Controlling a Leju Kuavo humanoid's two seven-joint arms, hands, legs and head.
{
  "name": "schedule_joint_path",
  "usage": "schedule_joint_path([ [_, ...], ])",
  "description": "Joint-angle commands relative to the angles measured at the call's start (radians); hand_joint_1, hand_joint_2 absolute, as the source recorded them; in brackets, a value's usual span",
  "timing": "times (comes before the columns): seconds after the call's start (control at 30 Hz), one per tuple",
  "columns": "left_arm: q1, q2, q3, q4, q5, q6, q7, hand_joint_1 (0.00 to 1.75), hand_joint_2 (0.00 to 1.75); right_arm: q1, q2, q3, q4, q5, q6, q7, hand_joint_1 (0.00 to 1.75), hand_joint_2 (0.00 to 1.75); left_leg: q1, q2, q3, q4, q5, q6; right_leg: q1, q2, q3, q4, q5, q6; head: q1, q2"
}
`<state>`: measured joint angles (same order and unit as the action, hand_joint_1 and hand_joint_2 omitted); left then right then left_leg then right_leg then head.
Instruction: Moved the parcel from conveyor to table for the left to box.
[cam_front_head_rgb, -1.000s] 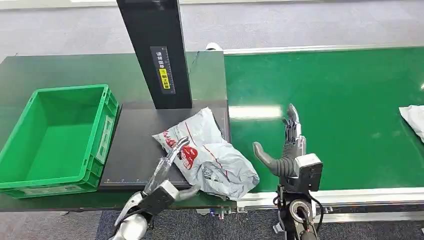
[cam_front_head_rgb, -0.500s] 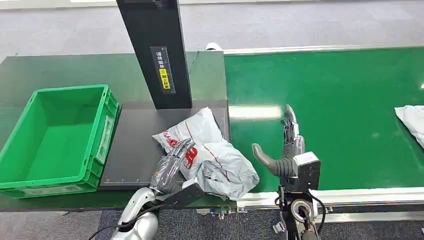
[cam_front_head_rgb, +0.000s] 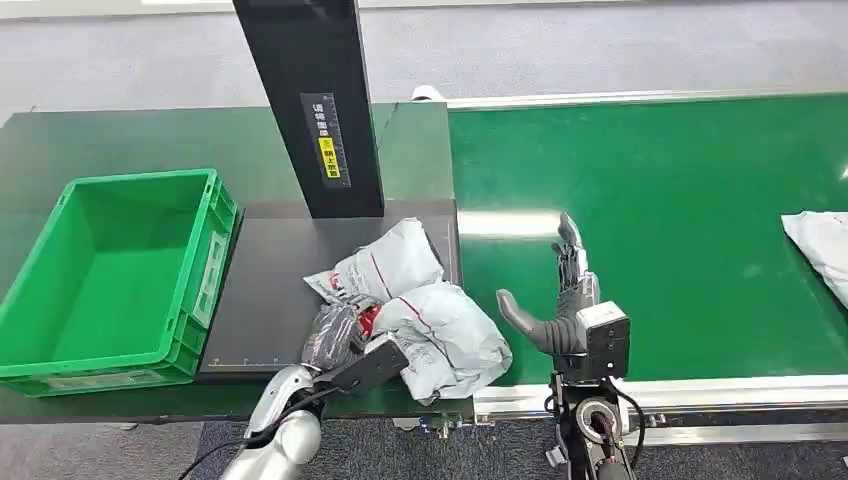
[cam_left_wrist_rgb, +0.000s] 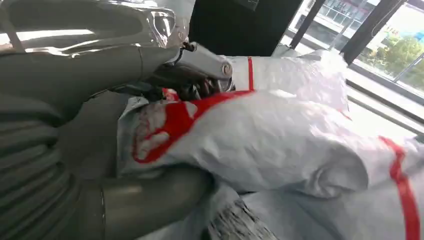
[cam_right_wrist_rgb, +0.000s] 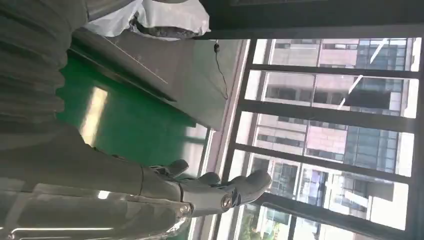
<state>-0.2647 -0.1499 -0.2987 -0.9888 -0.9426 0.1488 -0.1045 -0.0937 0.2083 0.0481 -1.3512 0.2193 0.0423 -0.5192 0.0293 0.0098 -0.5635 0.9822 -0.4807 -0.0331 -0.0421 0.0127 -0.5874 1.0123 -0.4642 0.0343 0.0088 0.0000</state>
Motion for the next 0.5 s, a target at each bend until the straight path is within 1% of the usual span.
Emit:
schedule_joint_path([
  [0.03,-0.013,-0.01,0.017,0.076,0.002,-0.005,0.007,1.71,1.75,-0.023,-0.009,0.001,0.055,0.001,-0.001,0.004,0.0,1.75,0.0,-0.001,0.002,-0.001,0.0,0.002,0.001,-0.001,0.003,-0.002,0.0,-0.003,0.0,0.0],
  [0.17,-0.013,-0.01,0.017,0.076,0.002,-0.005,0.007,1.71,1.75,-0.023,-0.009,0.001,0.055,0.001,-0.001,0.004,0.0,1.75,0.0,0.0,0.002,-0.001,0.0,0.002,0.001,-0.001,0.002,-0.001,0.0,-0.003,0.0,0.0],
  [0.2,-0.013,-0.01,0.017,0.076,0.002,-0.005,0.007,1.71,1.75,-0.023,-0.009,0.001,0.055,0.001,-0.001,0.004,0.0,1.75,0.001,0.0,0.003,-0.002,0.0,0.003,0.002,-0.001,0.003,-0.002,0.0,-0.004,0.0,0.0],
  [0.23,-0.012,-0.011,0.018,0.072,0.002,-0.004,0.007,1.75,1.75,-0.024,-0.008,0.001,0.054,0.001,0.0,0.005,0.0,1.75,0.0,0.0,0.002,-0.001,0.0,0.002,0.001,-0.001,0.002,-0.002,0.0,-0.003,0.0,0.0],
  [0.37,0.013,-0.004,0.033,0.052,0.002,0.012,0.004,1.75,1.75,-0.02,-0.011,0.0,0.056,0.001,-0.001,0.005,0.0,1.75,0.0,0.0,0.002,-0.001,0.0,0.002,0.001,0.0,0.002,-0.001,0.0,-0.002,0.0,0.0],
  [0.4,0.019,-0.004,0.038,0.048,0.008,0.017,-0.001,1.75,1.75,-0.019,-0.012,0.001,0.057,0.0,-0.001,0.005,0.0,1.75,0.0,0.0,0.003,-0.002,0.0,0.003,0.001,-0.001,0.003,-0.003,0.001,-0.004,0.0,0.0],
  [0.5,0.042,0.002,0.047,0.029,0.033,0.031,-0.038,1.75,1.75,-0.021,-0.014,0.003,0.065,0.0,0.001,0.006,0.0,1.75,0.0,0.001,0.003,-0.002,0.0,0.002,0.001,0.001,0.003,-0.002,0.0,-0.003,0.0,0.0],
])
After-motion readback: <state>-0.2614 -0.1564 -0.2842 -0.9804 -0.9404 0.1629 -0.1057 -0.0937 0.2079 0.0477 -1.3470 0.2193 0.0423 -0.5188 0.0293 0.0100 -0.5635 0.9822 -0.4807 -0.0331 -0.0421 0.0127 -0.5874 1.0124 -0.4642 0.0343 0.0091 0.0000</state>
